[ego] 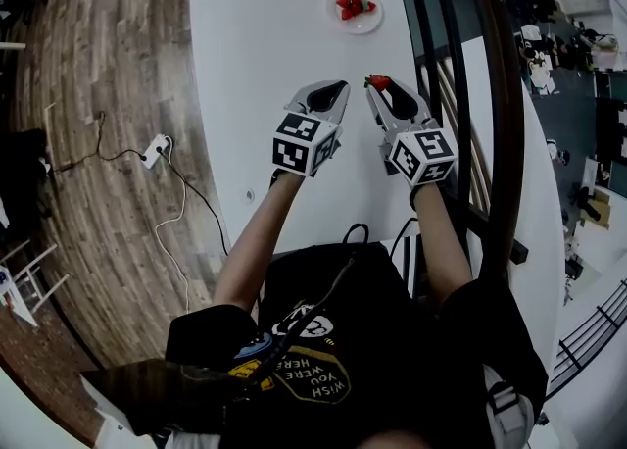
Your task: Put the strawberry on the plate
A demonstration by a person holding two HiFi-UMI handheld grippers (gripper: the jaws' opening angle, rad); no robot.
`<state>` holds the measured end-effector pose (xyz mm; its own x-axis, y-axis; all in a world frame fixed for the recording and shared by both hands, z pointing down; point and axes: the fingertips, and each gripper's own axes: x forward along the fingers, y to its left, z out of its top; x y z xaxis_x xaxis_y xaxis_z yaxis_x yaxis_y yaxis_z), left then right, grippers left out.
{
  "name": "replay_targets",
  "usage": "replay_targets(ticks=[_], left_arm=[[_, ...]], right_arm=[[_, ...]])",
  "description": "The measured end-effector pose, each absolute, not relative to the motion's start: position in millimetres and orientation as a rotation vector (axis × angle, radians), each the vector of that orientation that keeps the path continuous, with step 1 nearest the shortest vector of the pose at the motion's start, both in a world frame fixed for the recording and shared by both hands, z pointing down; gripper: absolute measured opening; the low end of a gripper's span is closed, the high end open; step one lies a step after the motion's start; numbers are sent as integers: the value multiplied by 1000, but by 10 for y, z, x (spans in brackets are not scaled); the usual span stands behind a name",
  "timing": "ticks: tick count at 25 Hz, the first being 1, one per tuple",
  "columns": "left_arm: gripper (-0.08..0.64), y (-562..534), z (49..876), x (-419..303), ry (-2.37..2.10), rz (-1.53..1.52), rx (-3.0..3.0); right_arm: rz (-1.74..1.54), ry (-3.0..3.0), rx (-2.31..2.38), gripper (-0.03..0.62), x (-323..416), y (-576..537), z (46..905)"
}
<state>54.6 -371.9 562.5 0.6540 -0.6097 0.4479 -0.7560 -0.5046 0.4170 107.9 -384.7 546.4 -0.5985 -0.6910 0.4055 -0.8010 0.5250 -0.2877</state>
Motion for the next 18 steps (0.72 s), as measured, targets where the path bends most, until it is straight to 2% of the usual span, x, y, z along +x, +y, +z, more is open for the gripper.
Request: replay_targets(ticks=[18], left_arm=[[3,-4302,5944,382,-1112,295,2191]], right_arm=[[646,-2494,1205,130,882,-4515,5929]])
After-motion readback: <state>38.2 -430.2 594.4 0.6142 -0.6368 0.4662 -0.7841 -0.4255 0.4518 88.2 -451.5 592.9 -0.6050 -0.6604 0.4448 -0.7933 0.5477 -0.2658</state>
